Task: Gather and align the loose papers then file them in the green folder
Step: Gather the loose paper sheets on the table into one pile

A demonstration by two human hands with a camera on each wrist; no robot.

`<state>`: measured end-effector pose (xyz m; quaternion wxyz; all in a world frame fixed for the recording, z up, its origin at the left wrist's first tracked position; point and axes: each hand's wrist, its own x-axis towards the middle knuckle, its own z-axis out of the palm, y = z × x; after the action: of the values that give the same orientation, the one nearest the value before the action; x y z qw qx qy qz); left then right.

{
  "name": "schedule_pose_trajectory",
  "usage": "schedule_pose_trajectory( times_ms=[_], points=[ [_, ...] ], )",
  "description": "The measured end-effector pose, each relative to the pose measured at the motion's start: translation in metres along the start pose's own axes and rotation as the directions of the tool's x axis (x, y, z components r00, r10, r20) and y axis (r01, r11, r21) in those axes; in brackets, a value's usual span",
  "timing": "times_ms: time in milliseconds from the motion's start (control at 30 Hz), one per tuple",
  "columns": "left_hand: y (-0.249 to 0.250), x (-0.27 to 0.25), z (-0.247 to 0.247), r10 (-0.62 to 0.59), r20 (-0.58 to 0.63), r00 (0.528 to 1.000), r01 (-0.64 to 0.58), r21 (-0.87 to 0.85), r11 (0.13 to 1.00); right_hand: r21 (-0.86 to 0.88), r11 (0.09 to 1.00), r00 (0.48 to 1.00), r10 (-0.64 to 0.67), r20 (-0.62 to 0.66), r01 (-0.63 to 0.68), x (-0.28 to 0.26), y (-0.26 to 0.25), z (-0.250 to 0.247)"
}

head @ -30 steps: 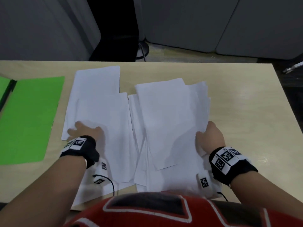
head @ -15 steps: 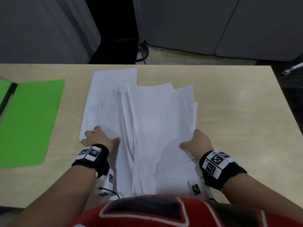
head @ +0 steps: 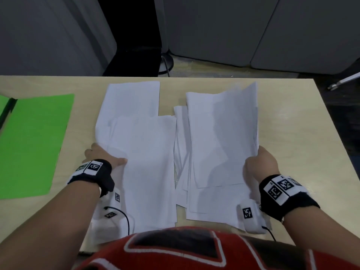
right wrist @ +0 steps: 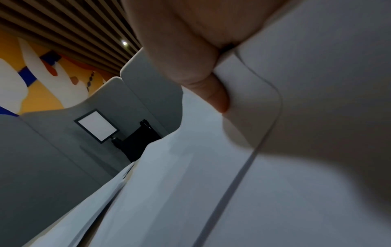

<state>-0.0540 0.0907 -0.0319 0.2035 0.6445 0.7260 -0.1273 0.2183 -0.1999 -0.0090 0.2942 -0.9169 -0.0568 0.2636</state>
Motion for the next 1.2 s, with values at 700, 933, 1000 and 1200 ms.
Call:
schedule_pose_trajectory(
  times_ms=[700, 933, 1000, 1200],
  points=[
    [0.018, -0.042, 0.025, 0.213, 0.146, 0.966, -0.181, -0.204, 0.962, 0.557, 0.809, 0.982, -0.175, -0.076, 0.187, -0.027, -0.034, -0.017],
    [0.024, -0.056, 0.032, 0.254, 0.177, 0.951, -0.185, -0.329, 0.926, -0.028, 0.976, 0.929, -0.198, 0.313, 0.217, -0.031, -0.014, 0.033],
    [0.023, -0.052, 0.027, 0.217, 0.14, 0.966, -0.146, -0.398, 0.906, -0.025, 0.975, 0.912, -0.199, 0.358, 0.223, -0.033, -0.015, 0.038],
    [0.021, -0.05, 0.029, 0.207, 0.153, 0.966, -0.101, -0.514, 0.852, -0.102, 0.969, 0.966, -0.209, 0.152, 0.225, -0.009, -0.009, 0.045]
  ],
)
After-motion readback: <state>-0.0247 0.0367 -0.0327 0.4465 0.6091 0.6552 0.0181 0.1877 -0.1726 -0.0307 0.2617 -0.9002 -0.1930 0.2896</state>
